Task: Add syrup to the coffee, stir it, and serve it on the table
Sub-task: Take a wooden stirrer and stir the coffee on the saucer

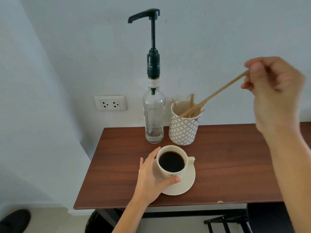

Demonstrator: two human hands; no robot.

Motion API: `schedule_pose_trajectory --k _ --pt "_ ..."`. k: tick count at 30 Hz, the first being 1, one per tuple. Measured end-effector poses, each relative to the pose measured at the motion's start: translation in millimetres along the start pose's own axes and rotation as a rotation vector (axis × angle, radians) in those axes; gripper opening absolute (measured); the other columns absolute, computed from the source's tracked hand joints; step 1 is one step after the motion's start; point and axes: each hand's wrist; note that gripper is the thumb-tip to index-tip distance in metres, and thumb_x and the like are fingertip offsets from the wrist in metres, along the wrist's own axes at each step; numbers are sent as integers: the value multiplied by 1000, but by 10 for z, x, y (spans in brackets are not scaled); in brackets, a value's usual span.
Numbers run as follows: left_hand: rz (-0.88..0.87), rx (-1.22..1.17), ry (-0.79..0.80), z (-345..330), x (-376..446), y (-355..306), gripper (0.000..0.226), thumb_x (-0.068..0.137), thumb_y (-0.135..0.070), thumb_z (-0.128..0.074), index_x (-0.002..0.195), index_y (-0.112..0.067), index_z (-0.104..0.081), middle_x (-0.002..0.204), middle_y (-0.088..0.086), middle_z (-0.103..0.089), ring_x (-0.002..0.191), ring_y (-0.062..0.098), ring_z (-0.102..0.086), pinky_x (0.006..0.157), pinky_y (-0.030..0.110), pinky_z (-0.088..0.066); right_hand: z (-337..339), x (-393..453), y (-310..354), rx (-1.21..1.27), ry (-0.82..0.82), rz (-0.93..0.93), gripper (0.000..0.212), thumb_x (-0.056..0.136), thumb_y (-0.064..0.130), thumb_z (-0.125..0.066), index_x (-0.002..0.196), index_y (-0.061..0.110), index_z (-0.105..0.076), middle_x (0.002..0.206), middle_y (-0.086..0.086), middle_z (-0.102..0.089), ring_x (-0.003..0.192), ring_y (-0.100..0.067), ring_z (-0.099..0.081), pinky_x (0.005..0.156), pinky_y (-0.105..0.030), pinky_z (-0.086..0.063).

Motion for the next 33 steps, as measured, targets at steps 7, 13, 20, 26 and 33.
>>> schedule_pose_trajectory --k 7,13,20,26,33 --pt "8 -10 19 23 0 -35 82 56 -67 -80 121 -74 -31 132 -42 -46 126 -24 -34 124 54 -7 -305 -933 -228 -297 436 5 10 95 12 -62 92 19 -69 83 9 -70 75 -8 -63 65 -19 -50" --pt "2 -12 4 20 -15 -21 85 57 -61 -85 125 -66 -35 133 -32 -54 126 -23 -35 121 59 -15 -298 -1197 -453 -360 795 -223 9 92 23 -67 83 22 -67 70 4 -68 63 -10 -60 58 -15 -45" --pt "-7 -4 -4 25 -13 -9 87 58 -56 -88 126 -67 -35 133 -37 -50 124 -21 -37 115 62 -26 -575 -1112 -365 -214 907 -171 21 97 15 -60 84 5 -72 64 12 -66 63 -6 -65 63 -16 -54" --pt "0 -8 -2 23 -22 -32 83 58 -59 -86 123 -68 -35 133 -42 -45 125 -27 -33 119 61 -20 -495 -865 -512 -436 869 -88 30 97 14 -57 72 0 -66 58 3 -62 57 -8 -58 54 -17 -42" --pt "-8 5 -10 21 -10 -4 86 58 -57 -87 126 -66 -36 134 -37 -50 125 -23 -36 117 61 -23 -644 -1008 -370 -192 916 -202 22 98 15 -59 84 3 -71 68 -2 -71 59 -11 -67 63 -23 -58"
Point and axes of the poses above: each hand's wrist, its own x-axis towards the middle knuckle, its own z-axis out of the back of the hand, y = z × x
